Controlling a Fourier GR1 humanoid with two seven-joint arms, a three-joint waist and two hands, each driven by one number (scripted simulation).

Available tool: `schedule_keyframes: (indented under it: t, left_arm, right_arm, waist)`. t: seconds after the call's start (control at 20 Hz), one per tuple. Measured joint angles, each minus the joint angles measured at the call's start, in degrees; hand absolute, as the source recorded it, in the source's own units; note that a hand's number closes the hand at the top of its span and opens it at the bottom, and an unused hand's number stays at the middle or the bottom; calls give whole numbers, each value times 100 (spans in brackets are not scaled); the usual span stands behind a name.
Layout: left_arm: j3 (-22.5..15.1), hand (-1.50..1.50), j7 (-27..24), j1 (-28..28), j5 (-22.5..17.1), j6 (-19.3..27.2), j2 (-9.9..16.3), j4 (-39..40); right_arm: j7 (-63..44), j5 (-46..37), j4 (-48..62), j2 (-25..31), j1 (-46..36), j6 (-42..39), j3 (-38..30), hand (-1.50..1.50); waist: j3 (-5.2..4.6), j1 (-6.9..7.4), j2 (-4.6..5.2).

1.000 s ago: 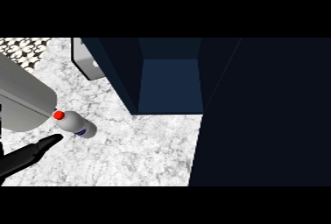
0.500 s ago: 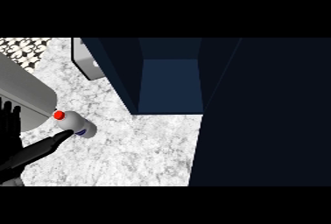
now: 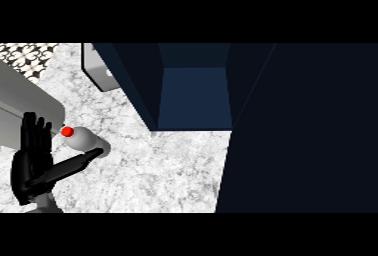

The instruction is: Pick up the bottled water, place it into the cabinet and close the cabinet

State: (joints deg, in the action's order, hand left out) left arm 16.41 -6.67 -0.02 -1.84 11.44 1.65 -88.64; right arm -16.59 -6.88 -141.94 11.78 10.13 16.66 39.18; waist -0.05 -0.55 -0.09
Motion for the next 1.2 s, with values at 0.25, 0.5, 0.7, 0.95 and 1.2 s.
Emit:
schedule_keyframes:
  t: [0.25,0.5,0.7,0.95,1.2]
  left_arm:
    - [72,-150,-466,-236,-101,-68,-8,758]
    - [165,-150,-933,-553,-162,-41,-9,1546]
    - [233,-150,-1430,-769,-193,-20,-32,2258]
    - [271,-150,-1934,-849,-305,73,-26,2845]
    - [436,-150,-2296,-1072,-433,25,134,3465]
  right_arm:
    - [56,-21,6,94,-15,99,36,-150]
    - [22,-48,-16,172,-28,208,136,-150]
    - [-138,-31,-12,167,-227,248,29,-150]
    - [43,-20,-9,277,-99,283,89,-150]
    - [-173,-51,-3,236,-311,386,125,-150]
  waist:
    - [-1,-4,1]
    - [-1,-13,0]
    - [-1,-6,5]
    - [0,-5,3]
    - [-2,-2,5]
